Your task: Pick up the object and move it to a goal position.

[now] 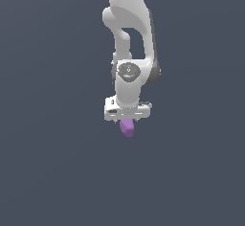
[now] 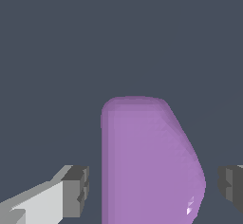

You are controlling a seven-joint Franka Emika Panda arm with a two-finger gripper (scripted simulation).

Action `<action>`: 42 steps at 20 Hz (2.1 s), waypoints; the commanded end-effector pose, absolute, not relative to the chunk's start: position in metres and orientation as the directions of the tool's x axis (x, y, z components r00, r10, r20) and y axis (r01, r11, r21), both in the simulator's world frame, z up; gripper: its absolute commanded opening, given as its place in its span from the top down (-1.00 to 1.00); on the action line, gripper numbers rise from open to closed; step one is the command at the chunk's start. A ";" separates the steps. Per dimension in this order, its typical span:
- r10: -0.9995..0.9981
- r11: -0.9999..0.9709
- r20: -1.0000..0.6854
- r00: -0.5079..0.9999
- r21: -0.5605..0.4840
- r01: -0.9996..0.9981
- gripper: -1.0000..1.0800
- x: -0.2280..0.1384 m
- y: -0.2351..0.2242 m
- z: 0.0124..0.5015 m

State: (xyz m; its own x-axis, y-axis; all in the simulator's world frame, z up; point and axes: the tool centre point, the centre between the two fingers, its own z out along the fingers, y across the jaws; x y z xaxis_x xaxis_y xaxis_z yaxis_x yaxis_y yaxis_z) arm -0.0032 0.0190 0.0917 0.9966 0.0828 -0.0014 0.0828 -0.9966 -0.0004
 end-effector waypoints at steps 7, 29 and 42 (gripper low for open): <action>0.084 -0.996 0.000 0.996 0.000 0.084 1.00 -0.002 0.019 0.073; 0.125 -0.992 0.071 0.990 -0.002 0.125 1.00 0.021 -0.006 0.116; 0.233 -0.971 0.266 0.935 0.002 0.241 1.00 0.074 -0.071 0.241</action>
State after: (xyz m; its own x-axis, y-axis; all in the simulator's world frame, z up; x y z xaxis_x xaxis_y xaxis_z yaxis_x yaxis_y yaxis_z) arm 0.0678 -0.0631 0.2240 0.9456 0.2185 0.2411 0.2253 -0.9743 -0.0005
